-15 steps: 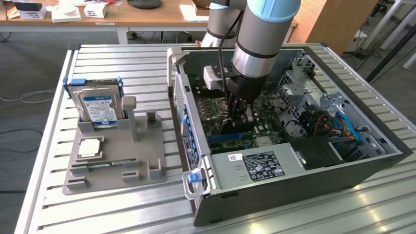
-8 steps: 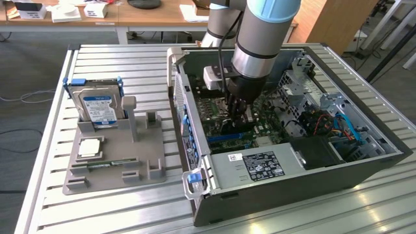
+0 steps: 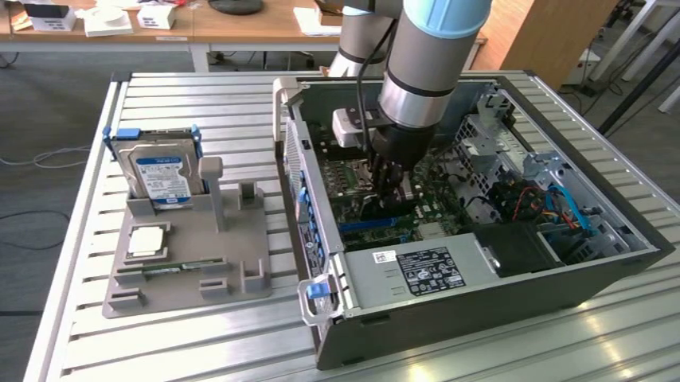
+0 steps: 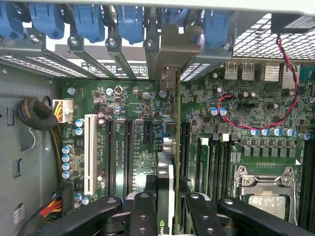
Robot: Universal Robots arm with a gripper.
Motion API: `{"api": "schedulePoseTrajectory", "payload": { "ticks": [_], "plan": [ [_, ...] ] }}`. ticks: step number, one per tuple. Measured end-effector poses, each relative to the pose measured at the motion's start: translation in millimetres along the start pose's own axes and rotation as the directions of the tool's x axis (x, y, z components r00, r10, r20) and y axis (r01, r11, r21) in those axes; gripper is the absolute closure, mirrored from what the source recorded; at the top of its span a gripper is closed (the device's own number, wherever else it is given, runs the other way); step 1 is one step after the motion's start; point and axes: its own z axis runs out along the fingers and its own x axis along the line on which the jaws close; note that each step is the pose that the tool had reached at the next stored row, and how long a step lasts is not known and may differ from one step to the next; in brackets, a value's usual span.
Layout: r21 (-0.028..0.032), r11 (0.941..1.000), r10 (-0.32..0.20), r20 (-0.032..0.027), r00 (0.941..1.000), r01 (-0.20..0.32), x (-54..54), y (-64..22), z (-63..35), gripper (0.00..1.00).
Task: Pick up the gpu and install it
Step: 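Insert the gpu into the slot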
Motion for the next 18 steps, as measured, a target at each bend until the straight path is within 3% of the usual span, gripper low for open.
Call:
{"api": "schedulePoseTrajectory", "payload": {
  "ticks": [18],
  "plan": [
    [0.0001,1.0000,0.001,0.0001,1.0000,-0.001,0.0,0.1,2.0,0.73]
  ]
}}
